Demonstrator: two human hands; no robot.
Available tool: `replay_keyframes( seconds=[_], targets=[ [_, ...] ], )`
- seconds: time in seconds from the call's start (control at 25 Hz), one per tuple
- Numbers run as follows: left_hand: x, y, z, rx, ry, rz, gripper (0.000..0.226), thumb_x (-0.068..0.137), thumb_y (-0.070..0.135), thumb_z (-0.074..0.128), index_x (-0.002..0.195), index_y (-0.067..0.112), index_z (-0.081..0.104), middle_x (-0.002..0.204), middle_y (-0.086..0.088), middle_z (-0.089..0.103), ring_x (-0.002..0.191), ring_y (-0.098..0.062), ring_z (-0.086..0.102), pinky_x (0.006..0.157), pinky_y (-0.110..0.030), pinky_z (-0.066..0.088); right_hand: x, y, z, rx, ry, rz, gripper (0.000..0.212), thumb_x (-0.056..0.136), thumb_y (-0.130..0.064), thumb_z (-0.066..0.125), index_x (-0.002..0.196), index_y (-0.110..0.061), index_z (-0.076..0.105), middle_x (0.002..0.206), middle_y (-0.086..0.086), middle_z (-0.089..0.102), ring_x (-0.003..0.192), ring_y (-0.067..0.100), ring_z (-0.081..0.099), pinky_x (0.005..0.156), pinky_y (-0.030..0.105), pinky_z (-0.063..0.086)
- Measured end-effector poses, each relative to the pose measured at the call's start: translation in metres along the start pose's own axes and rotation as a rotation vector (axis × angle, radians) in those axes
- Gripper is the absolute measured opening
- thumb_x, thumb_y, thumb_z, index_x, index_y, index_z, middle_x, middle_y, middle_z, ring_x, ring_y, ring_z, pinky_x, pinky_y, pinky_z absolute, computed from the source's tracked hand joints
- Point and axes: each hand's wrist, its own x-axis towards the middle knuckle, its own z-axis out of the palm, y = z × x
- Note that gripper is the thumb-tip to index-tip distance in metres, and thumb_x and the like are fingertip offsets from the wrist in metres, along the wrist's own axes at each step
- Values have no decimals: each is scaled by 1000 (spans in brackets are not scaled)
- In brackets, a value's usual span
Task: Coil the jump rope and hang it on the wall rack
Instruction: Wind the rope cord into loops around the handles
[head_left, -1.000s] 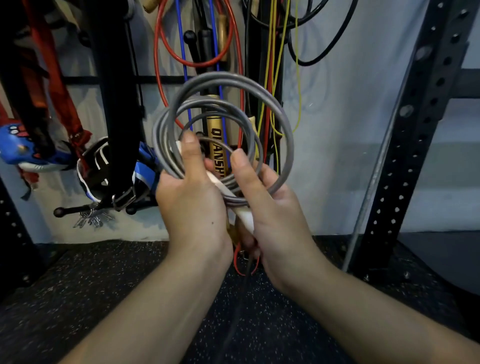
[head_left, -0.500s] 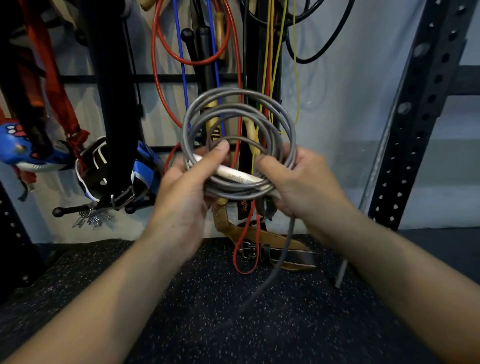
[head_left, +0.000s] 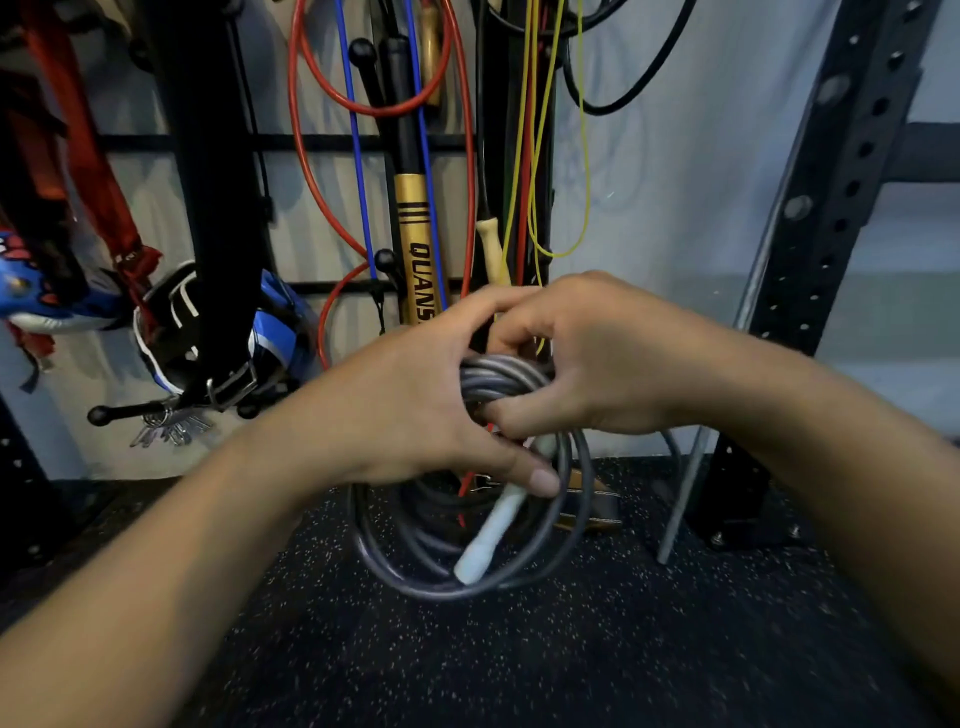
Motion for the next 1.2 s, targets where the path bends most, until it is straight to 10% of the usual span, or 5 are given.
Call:
replay_keyframes(
  seconds=[0.36, 0.64, 0.96, 1.2],
  targets=[
    [2, -14, 10, -312, 186, -28, 68, 62, 27, 95, 119, 36, 60, 104, 7, 80, 94, -5, 75, 82, -16, 57, 6, 3, 16, 386, 319, 1, 43, 83, -53, 71, 93, -16, 52, 73, 4, 56, 73, 29, 57, 75, 52, 51],
    [-2, -15, 0, -573, 366, -6, 58, 57, 25, 85, 113, 29, 70, 87, 15, 81, 80, 4, 75, 71, -12, 56, 1, 13, -11, 609, 400, 271, 62, 98, -64, 41, 92, -10, 70, 63, 10, 58, 33, 3, 39, 36, 16, 31],
    [9, -6, 13, -1019, 863, -188, 14, 81, 29, 83, 91, 25, 73, 57, 15, 59, 38, -2, 43, 47, -29, 37, 1, 9, 16, 784, 309, 245, 64, 79, -87, 39, 100, -35, 69, 84, -14, 73, 69, -3, 62, 67, 27, 48],
    [8, 6, 35, -1201, 940, -207, 10, 85, 32, 80, 88, 27, 72, 65, 11, 57, 49, -4, 47, 52, -21, 46, 6, -16, 48, 1104, 648, 251, 28, 96, -37, 66, 96, -9, 70, 60, 8, 59, 46, 10, 56, 48, 22, 47]
  ],
)
